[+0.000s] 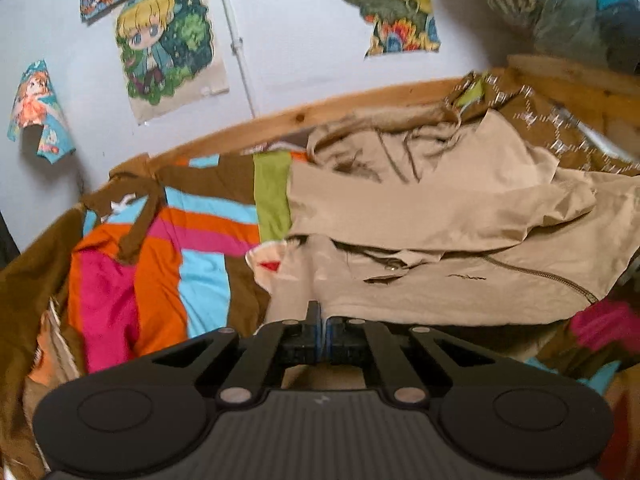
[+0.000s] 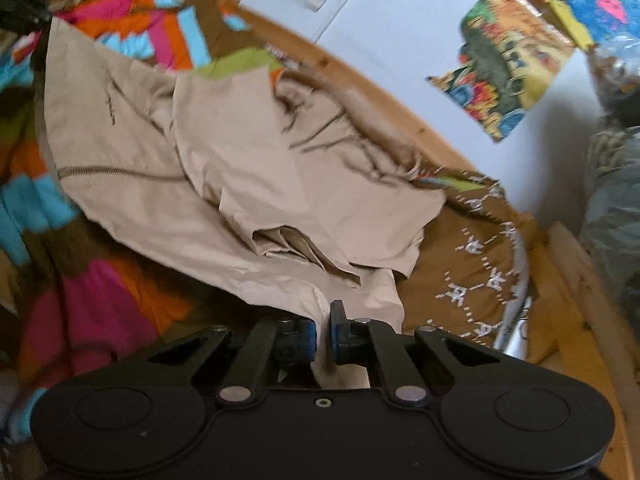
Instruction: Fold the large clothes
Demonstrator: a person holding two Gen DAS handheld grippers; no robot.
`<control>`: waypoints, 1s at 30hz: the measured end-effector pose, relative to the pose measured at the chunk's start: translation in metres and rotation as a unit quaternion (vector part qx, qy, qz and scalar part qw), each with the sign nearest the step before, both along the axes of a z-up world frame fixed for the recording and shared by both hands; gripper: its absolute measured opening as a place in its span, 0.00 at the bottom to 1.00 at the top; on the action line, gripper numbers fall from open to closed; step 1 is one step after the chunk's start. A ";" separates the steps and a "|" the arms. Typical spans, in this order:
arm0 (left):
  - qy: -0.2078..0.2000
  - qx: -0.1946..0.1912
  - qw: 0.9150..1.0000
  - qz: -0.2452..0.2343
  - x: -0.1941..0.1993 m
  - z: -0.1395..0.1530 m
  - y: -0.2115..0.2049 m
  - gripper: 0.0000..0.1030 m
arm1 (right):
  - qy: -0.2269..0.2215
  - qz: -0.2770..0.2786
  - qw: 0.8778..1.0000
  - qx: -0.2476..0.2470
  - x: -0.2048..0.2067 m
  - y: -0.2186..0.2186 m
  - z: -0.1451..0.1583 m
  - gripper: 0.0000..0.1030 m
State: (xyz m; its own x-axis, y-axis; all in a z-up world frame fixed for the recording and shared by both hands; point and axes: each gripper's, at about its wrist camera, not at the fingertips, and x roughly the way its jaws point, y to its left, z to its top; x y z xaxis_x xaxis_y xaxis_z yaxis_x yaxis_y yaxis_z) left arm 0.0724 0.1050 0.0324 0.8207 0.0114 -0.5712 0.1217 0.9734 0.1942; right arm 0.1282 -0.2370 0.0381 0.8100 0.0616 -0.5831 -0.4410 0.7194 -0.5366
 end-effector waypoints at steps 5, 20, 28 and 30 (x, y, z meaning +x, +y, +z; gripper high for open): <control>0.007 0.011 0.999 -0.034 -0.030 0.026 0.000 0.00 | 0.009 0.010 1.000 0.012 -0.030 -0.006 0.030 0.05; 0.169 -0.040 0.979 -0.107 -0.034 -0.012 0.008 0.59 | 0.133 -0.036 0.990 0.008 -0.075 -0.040 0.010 0.51; 0.169 -0.079 0.978 -0.091 -0.021 0.008 0.041 0.74 | 0.117 -0.091 0.981 0.127 -0.026 -0.071 0.052 0.78; 0.162 -0.094 0.979 -0.075 -0.007 0.011 0.043 0.75 | 0.107 -0.092 0.980 0.138 0.002 -0.066 0.060 0.81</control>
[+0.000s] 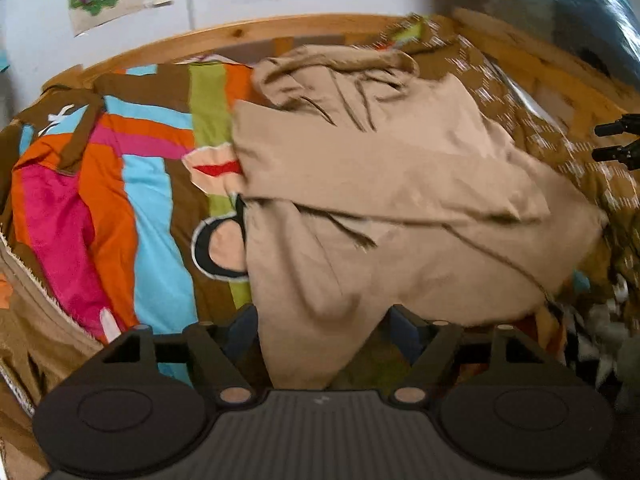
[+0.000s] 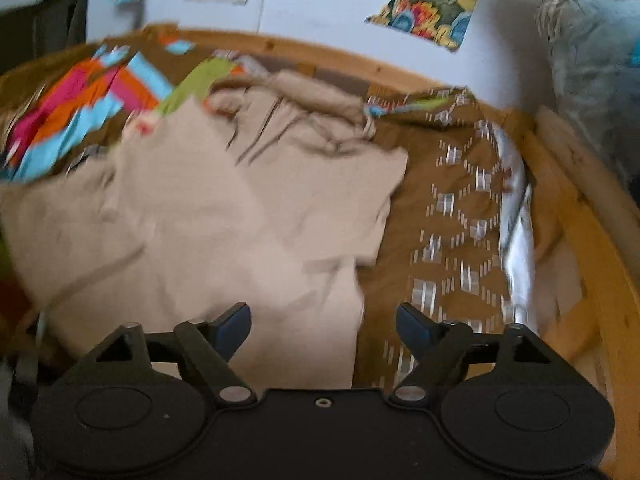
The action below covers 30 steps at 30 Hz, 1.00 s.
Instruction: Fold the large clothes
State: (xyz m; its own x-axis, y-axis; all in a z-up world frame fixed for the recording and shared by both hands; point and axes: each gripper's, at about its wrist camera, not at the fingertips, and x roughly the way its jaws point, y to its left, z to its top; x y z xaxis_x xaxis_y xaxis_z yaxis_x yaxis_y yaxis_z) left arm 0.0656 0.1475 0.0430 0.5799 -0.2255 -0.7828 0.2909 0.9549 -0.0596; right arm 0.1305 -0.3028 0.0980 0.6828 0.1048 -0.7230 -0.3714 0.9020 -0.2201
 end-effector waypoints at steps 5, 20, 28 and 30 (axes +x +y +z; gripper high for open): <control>-0.028 -0.033 0.999 0.021 0.032 0.021 0.003 0.85 | -0.008 0.032 0.999 0.004 0.101 0.037 0.012 0.87; -0.053 -0.171 0.976 0.122 0.147 -0.098 -0.046 0.95 | -0.047 0.251 0.945 -0.206 0.309 0.221 -0.038 0.81; -0.044 -0.218 0.970 0.103 0.151 -0.128 -0.034 0.99 | -0.101 0.222 0.952 -0.182 0.371 0.245 -0.074 0.59; -0.041 -0.216 0.970 0.104 0.148 -0.130 -0.031 0.99 | -0.092 0.224 0.955 -0.173 0.376 0.244 -0.080 0.30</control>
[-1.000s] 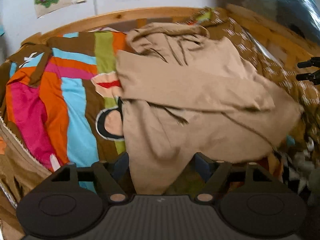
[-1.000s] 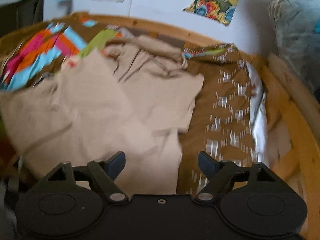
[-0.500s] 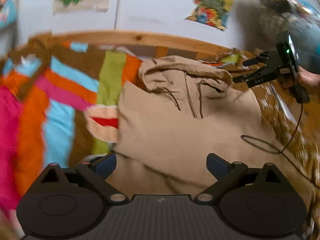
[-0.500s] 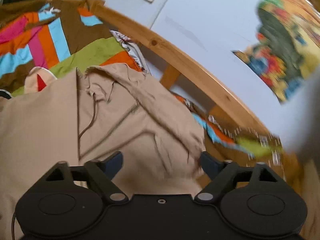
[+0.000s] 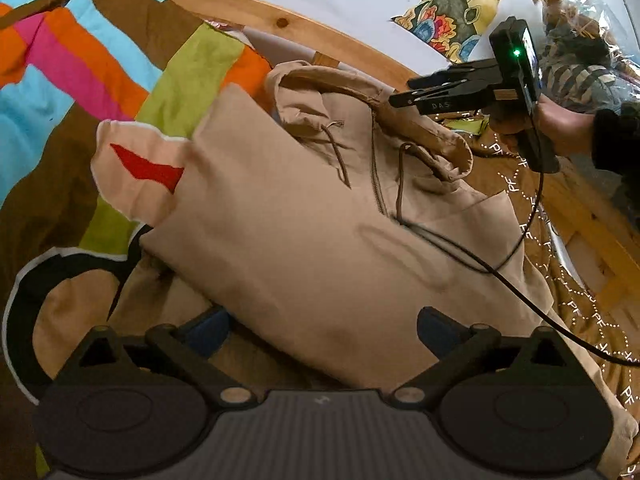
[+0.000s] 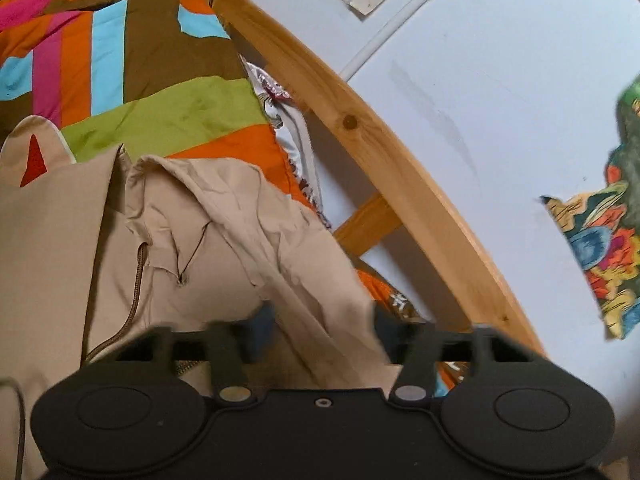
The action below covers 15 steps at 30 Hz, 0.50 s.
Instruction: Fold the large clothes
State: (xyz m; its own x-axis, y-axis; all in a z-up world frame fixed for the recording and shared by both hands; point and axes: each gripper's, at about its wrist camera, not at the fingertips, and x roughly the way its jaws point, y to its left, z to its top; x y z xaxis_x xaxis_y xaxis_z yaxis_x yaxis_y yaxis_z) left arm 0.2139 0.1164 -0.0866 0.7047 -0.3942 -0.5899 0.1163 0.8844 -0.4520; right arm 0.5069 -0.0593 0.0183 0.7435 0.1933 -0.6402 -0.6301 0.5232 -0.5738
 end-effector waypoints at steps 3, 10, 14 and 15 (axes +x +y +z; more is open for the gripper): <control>0.002 0.003 1.000 -0.006 -0.003 0.000 0.000 0.99 | 0.017 0.023 1.000 -0.011 -0.016 -0.006 -0.012 0.02; 0.005 0.002 1.000 -0.005 -0.005 -0.002 -0.003 0.99 | 0.075 0.075 0.992 -0.074 -0.073 -0.011 -0.048 0.00; 0.004 -0.004 1.000 0.002 -0.007 -0.001 -0.002 0.99 | 0.006 0.076 0.995 -0.056 -0.084 -0.013 -0.023 0.60; 0.004 -0.005 1.000 0.005 -0.007 -0.002 -0.002 0.99 | -0.018 0.070 0.996 -0.046 -0.080 -0.013 -0.017 0.67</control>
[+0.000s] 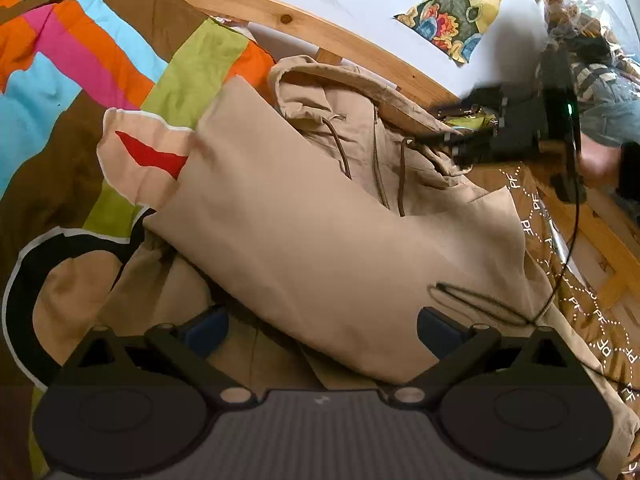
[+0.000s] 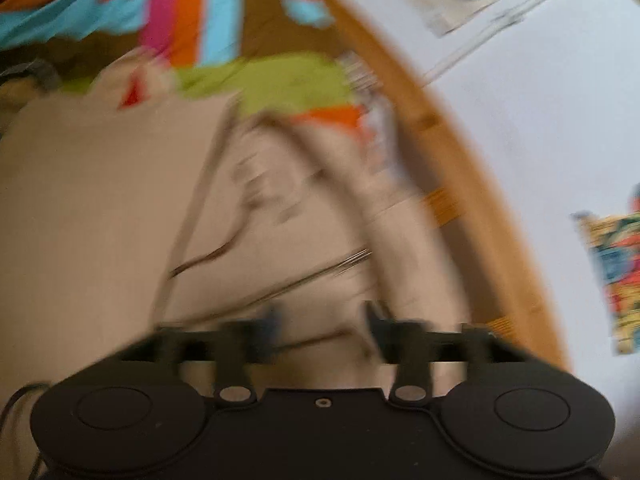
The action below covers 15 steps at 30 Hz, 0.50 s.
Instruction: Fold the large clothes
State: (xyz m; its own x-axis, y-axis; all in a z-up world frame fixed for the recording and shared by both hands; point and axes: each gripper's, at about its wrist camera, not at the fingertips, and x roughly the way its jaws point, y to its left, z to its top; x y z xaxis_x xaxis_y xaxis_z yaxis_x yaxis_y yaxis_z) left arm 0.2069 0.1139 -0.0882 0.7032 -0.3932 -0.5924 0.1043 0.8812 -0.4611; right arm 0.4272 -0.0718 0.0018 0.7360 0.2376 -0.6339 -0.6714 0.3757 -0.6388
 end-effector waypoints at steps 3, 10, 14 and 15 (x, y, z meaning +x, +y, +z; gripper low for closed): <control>-0.001 -0.002 1.000 0.004 0.001 -0.001 0.000 0.99 | -0.021 -0.028 0.999 -0.004 0.030 0.011 0.003 0.64; -0.009 -0.009 1.000 0.012 -0.003 0.005 0.006 0.99 | 0.003 -0.040 0.999 -0.035 0.049 0.021 -0.014 0.03; -0.005 -0.018 1.000 0.017 0.000 0.004 0.008 0.99 | 0.003 0.007 0.998 -0.062 0.002 0.022 -0.028 0.02; -0.003 -0.018 1.000 0.015 0.001 0.003 0.007 0.99 | 0.011 0.012 0.998 -0.068 -0.005 0.023 -0.036 0.02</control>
State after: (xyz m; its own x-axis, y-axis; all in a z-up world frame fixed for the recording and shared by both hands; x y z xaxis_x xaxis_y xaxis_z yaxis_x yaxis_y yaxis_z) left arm 0.2077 0.1212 -0.0852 0.7184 -0.3936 -0.5735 0.0819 0.8666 -0.4922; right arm 0.4226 -0.0492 -0.0342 0.7170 0.1663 -0.6769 -0.6933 0.2703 -0.6680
